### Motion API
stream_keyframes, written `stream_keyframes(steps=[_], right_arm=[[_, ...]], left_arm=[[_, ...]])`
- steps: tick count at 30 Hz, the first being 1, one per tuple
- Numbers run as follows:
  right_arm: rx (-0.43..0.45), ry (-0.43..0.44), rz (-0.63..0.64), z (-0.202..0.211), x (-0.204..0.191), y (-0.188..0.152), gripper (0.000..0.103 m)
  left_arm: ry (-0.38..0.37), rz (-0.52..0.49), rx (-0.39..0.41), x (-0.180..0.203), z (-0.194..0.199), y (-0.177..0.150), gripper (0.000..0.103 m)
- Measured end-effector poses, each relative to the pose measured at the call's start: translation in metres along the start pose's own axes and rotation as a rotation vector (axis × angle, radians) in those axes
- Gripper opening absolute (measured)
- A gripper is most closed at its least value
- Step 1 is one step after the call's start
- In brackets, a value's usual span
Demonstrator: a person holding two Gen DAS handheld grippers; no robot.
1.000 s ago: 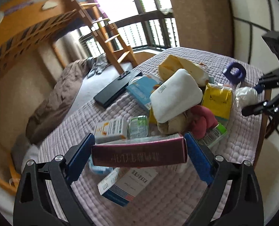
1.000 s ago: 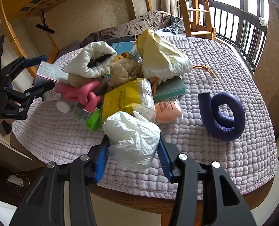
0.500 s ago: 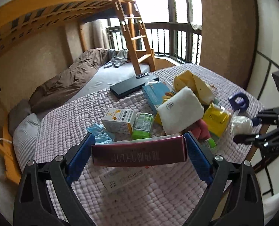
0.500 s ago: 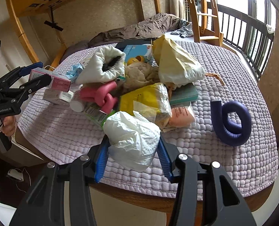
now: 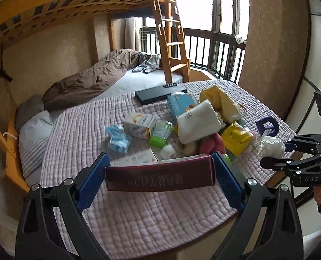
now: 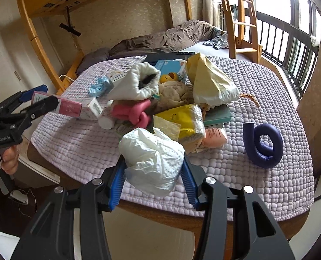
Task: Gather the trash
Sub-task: 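Carry the pink box and white bag over the white bin with both tools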
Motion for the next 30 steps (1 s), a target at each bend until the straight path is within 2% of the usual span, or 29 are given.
stream_keyframes(steps=[14,30], right_arm=[[-0.040,0.000,0.051,0.012,-0.027,-0.030,0.047],[-0.067,0.006,0.022,0.027,-0.037,-0.060,0.048]], left_arm=[[0.033,0.101,-0.103,0.017,0.010,-0.036,0.096],[-0.013,0.085,-0.190,0.048,0.026,-0.074,0.096]])
Point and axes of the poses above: each gripper's, at about its wrist camera, not at the fingertips, and z roughly against the way its jaws point, x to its right, y to its top, the point moved 5 cm from there along -z, roughly the way its jaws point, and after that the axes turned 2 degrees about z, right-handed, at the moved point
